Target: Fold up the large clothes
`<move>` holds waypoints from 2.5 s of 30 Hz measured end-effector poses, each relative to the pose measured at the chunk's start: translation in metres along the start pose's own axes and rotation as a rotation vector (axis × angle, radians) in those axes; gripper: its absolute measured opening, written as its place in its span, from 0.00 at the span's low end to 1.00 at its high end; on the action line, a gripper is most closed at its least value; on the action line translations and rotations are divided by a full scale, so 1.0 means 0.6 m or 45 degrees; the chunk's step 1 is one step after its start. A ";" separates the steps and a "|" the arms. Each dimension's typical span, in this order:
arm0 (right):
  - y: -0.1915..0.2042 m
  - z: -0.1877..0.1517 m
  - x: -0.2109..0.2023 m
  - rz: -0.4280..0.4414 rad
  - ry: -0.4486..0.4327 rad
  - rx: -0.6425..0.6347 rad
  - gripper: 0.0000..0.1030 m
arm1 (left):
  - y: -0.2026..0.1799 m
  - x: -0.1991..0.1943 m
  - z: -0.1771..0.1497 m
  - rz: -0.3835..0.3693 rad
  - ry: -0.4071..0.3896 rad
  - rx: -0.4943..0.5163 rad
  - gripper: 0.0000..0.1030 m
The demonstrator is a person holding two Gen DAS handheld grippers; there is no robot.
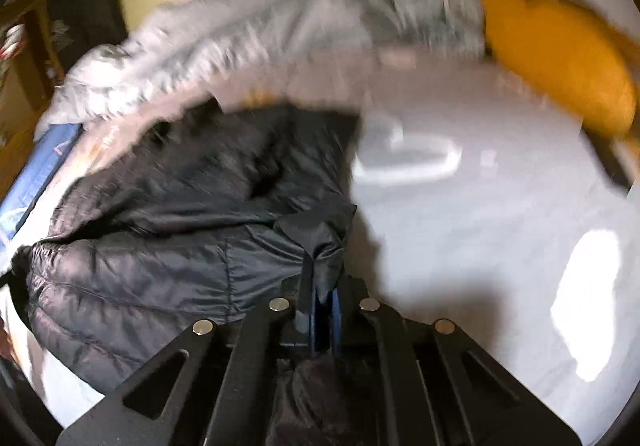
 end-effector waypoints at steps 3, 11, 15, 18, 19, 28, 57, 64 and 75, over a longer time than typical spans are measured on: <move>0.026 0.005 -0.054 0.046 -0.146 -0.063 0.05 | 0.001 -0.062 0.005 -0.021 -0.146 -0.013 0.09; 0.000 0.005 -0.019 -0.071 -0.083 -0.010 0.16 | -0.007 -0.021 0.008 0.173 -0.086 0.067 0.11; -0.011 0.007 -0.029 -0.147 -0.121 -0.012 0.27 | -0.026 0.011 -0.003 0.358 -0.094 0.179 0.38; -0.006 0.010 -0.054 -0.137 -0.191 -0.008 0.50 | -0.036 -0.011 -0.006 0.325 -0.204 0.181 0.70; 0.001 0.010 -0.061 -0.123 -0.219 -0.014 0.56 | -0.043 -0.027 -0.005 0.307 -0.260 0.190 0.70; 0.088 0.008 -0.098 -0.067 -0.405 -0.139 0.58 | -0.091 -0.097 -0.009 0.224 -0.379 0.222 0.84; 0.204 -0.087 -0.081 0.033 -0.296 -0.246 0.99 | -0.191 -0.095 -0.083 0.103 -0.346 0.329 1.00; 0.203 -0.090 -0.080 0.049 -0.290 -0.243 0.99 | -0.198 -0.083 -0.095 0.110 -0.313 0.359 1.00; 0.234 -0.115 -0.050 0.059 -0.174 -0.377 0.99 | -0.213 -0.053 -0.141 0.212 -0.242 0.495 1.00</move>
Point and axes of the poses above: each gripper's, at about its wrist camera, not at the fingertips, and x roughly the way its jaws point, y to its left, z to its top, the point moved 4 cm from there along x, roughly the way its jaws point, and after that the axes turned 11 degrees about z, right-handed, at the moved point
